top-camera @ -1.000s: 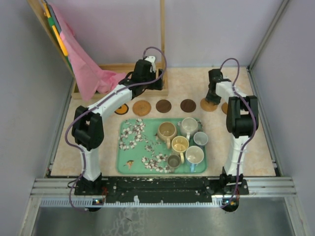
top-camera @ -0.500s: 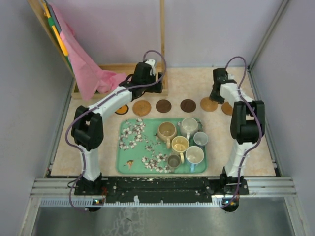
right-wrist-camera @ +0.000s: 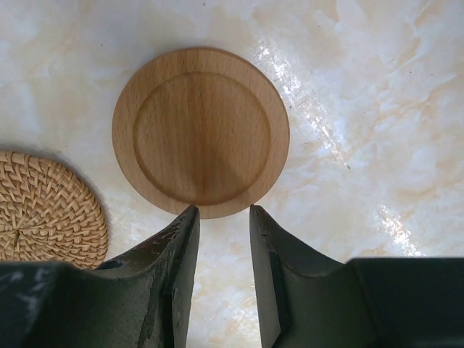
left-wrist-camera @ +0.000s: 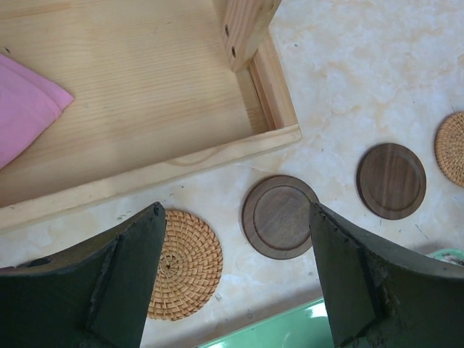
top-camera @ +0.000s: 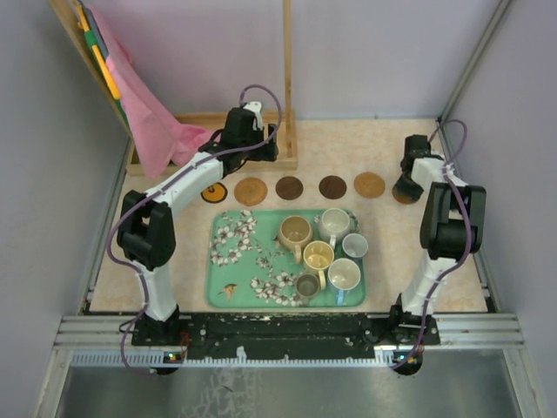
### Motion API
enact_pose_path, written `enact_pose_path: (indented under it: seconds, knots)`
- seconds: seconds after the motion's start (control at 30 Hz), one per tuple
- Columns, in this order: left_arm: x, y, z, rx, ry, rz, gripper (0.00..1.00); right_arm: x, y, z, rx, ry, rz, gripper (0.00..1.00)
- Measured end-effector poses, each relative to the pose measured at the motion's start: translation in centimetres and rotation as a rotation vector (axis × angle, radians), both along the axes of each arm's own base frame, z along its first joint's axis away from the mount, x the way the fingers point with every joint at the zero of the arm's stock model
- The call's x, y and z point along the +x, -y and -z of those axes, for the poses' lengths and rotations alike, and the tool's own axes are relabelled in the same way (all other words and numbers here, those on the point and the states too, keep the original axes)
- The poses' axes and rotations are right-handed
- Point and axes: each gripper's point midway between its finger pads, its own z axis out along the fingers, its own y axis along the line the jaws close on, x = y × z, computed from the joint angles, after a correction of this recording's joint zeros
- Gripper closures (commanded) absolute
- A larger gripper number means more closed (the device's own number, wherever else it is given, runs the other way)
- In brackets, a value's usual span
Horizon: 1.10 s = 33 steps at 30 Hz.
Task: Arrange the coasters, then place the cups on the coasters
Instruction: Move the coaster to the center of the board.
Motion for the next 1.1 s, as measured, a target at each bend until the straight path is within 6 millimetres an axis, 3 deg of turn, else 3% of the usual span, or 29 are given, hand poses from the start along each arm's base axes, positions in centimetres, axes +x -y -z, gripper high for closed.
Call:
enact_pose_path:
  seconds: [0.33, 1.1]
  knots:
    - [-0.3, 0.0, 0.6, -0.004, -0.018, 0.003, 0.14, 0.3, 0.8, -0.1, -0.001, 0.011, 0.02, 0.65]
    - [-0.6, -0.1, 1.0, -0.007, -0.03, 0.0, 0.14, 4.8, 1.5, 0.5, -0.008, 0.05, 0.029, 0.65]
